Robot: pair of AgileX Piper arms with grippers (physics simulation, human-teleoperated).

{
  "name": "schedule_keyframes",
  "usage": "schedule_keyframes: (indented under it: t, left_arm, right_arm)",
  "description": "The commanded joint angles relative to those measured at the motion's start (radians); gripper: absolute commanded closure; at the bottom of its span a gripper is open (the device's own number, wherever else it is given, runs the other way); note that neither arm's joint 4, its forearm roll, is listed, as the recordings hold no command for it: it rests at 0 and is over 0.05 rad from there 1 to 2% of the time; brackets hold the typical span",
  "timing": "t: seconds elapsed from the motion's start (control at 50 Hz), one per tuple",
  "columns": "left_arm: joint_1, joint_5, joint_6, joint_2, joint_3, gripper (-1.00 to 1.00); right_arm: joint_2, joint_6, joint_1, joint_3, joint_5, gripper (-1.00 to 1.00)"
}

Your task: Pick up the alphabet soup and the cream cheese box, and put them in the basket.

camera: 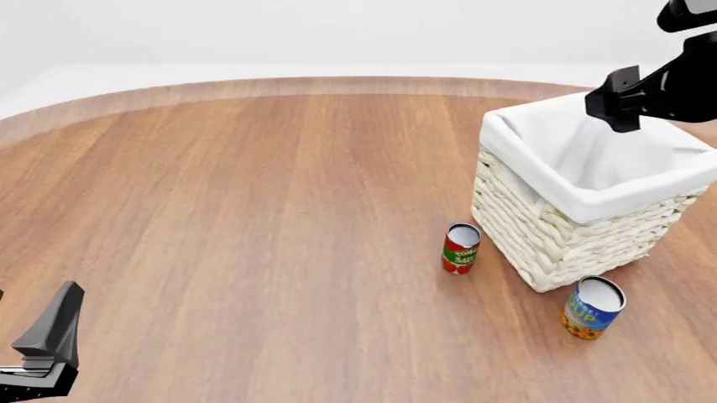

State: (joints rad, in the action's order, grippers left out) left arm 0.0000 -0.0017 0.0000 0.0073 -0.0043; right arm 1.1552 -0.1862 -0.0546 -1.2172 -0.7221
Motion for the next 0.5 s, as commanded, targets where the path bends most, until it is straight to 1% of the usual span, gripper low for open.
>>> schedule_keyframes:
  t: [0.02, 0.16, 0.2, 0.26, 0.5]
  left_arm:
    - [0.0, 0.0, 0.0, 0.0, 0.0, -1.0]
    - [0.0, 0.0, 0.0, 0.0, 0.0, -1.0]
    - [0.0, 0.0, 0.0, 0.0, 0.0, -1.0]
    - [0.0, 0.0, 0.0, 0.0, 0.0, -1.0]
    - [0.0, 0.0, 0.0, 0.0, 0.0, -1.0]
  right_arm:
    - [-0.01, -0.002, -0.003, 0.001, -0.011, -1.0]
    - [-0.01, -0.002, -0.003, 0.001, -0.011, -1.0]
    - [-0.014, -0.022, 0.0, 0.001, -0.013, -1.0]
    - [-0.022, -0.028, 0.005, 0.001, -0.019, -1.0]
    - [-0.07, -0.017, 0.005, 0.033, -0.024, -1.0]
